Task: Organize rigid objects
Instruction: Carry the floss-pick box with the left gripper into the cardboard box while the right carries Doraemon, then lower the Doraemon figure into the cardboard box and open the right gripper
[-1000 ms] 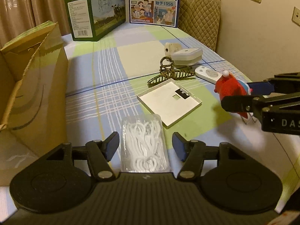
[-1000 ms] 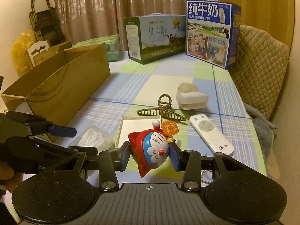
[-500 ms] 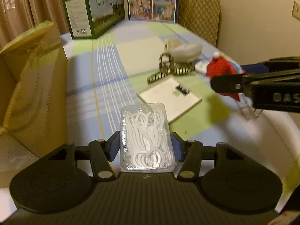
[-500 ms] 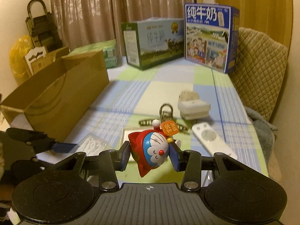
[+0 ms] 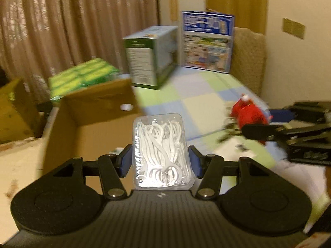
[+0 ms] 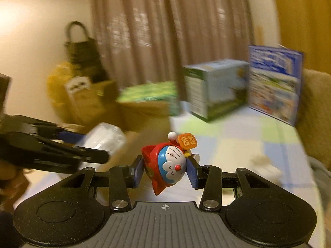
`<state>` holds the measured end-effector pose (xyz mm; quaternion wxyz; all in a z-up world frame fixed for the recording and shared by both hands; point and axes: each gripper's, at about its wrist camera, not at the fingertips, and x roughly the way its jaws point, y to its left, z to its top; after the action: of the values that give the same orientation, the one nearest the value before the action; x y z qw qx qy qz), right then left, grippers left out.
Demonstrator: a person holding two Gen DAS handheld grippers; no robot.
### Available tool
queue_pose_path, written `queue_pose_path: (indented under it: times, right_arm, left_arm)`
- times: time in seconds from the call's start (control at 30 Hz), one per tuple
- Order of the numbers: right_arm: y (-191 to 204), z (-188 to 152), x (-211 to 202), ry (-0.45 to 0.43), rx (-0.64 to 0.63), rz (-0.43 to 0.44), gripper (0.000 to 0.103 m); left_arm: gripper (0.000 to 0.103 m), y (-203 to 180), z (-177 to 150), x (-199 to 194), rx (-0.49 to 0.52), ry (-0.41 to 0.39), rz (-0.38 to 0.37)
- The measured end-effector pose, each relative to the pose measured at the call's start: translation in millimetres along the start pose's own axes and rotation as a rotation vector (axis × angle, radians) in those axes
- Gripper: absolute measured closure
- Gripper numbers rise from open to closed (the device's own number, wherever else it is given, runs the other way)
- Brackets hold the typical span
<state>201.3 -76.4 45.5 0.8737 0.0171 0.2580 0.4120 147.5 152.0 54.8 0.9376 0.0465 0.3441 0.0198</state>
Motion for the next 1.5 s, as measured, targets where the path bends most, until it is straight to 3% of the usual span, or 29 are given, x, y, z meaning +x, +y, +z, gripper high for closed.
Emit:
queue_pose_path:
  times: [0.23,0.47,0.6,1.13,1.27,1.5]
  right_arm:
    - [72,34,60,0.034,-0.107,0.157,0.062]
    - [106,25,137,0.159,-0.172,0.175,0.062]
    - [106,17,163,0.208,-0.180,0.142,0.062]
    - [106,10,186,0.265,-0.231,0.077,0.062]
    - [105,9,187,0.266,-0.228,0.071,0.062]
    - [104,8,185,0.272,-0.227,0.061,0.062]
  left_arm:
    - [0.051,90,-3,5,-0.013,0.050,0.104]
    - [0.051,130,-16,36,-0.062,0.094,0.075]
    - [0.051,136,-23,52,-0.063,0.110,0.058]
    - [0.050,138,-27,90,-0.043,0.144,0.034]
    - [0.043,141,-26,87,-0.046,0.116,0.052]
    - [0.043,148,-22,70,-0.076,0.079,0.068]
